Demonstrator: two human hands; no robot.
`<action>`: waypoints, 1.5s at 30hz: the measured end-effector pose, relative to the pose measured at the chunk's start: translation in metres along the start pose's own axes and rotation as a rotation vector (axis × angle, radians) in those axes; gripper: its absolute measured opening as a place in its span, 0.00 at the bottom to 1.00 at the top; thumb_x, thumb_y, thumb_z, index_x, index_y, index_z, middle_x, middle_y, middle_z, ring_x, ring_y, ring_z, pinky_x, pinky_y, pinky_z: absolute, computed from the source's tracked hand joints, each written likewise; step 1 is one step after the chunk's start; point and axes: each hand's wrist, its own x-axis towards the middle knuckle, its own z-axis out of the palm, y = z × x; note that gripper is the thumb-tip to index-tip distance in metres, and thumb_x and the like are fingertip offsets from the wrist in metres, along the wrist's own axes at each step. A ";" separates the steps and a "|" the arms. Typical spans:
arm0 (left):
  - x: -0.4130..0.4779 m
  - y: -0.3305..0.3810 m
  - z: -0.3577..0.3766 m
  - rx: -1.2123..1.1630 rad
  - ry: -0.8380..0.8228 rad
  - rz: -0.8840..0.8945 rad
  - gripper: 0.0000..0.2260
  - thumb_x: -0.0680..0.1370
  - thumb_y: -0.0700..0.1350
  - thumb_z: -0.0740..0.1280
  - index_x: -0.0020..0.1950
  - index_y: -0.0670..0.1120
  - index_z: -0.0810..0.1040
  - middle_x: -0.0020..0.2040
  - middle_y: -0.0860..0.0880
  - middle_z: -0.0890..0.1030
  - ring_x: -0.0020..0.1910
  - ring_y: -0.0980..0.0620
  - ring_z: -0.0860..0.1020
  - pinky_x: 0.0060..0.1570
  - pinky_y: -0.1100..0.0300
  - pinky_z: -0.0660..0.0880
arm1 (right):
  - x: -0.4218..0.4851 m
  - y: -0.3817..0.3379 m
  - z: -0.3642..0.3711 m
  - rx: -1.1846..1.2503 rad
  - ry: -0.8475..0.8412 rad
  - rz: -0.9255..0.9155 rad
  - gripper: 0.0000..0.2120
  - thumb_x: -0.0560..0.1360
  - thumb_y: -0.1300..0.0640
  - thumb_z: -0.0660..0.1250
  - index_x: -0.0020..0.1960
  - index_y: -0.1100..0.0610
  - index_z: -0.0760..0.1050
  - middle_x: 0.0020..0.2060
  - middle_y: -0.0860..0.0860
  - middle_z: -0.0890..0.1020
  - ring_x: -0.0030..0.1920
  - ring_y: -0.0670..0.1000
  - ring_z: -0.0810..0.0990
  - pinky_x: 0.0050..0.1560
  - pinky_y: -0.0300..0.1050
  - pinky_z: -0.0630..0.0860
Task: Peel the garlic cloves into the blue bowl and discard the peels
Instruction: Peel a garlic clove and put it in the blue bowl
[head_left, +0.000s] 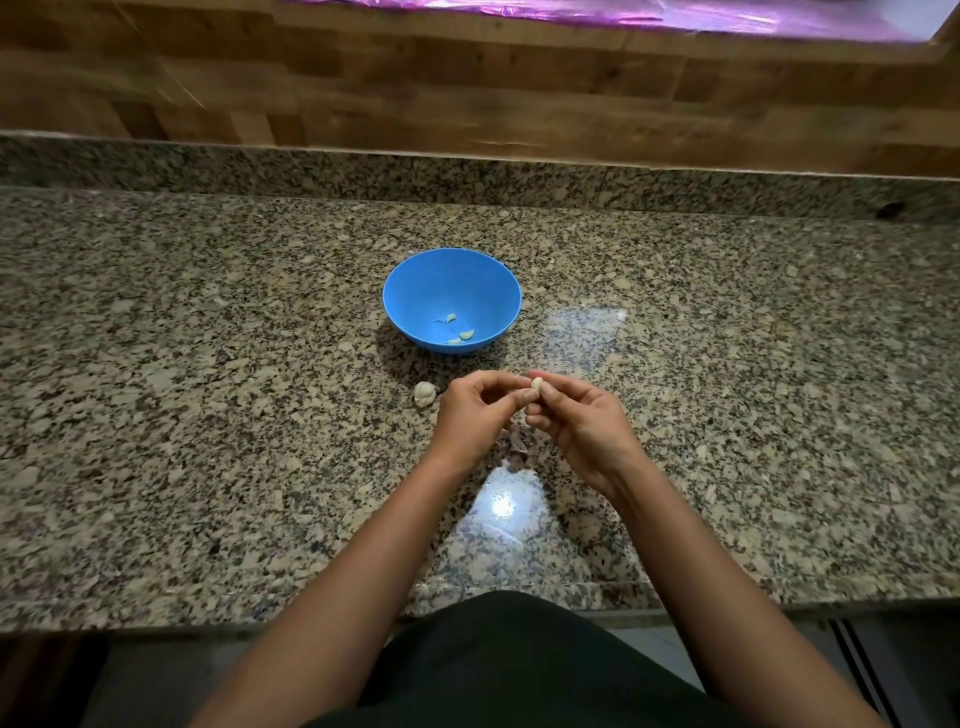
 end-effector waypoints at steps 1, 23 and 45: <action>0.001 -0.001 0.000 0.007 0.012 0.000 0.04 0.72 0.40 0.72 0.46 0.43 0.82 0.43 0.44 0.83 0.42 0.52 0.81 0.39 0.61 0.77 | 0.000 0.000 0.000 -0.014 -0.002 -0.001 0.09 0.76 0.70 0.60 0.55 0.67 0.75 0.36 0.57 0.81 0.32 0.48 0.78 0.37 0.36 0.79; 0.016 0.004 0.001 0.240 0.118 -0.055 0.04 0.74 0.42 0.70 0.46 0.43 0.81 0.38 0.46 0.82 0.34 0.51 0.80 0.40 0.54 0.80 | 0.025 -0.003 -0.013 -0.475 0.157 -0.053 0.05 0.74 0.65 0.67 0.49 0.64 0.78 0.40 0.57 0.82 0.35 0.50 0.80 0.37 0.38 0.79; -0.009 -0.023 -0.018 1.130 -0.317 0.150 0.22 0.80 0.46 0.60 0.74 0.49 0.63 0.73 0.48 0.63 0.69 0.47 0.59 0.68 0.54 0.59 | -0.005 0.046 -0.010 -1.544 -0.119 -0.397 0.14 0.77 0.58 0.64 0.60 0.59 0.77 0.57 0.56 0.76 0.59 0.56 0.68 0.52 0.34 0.56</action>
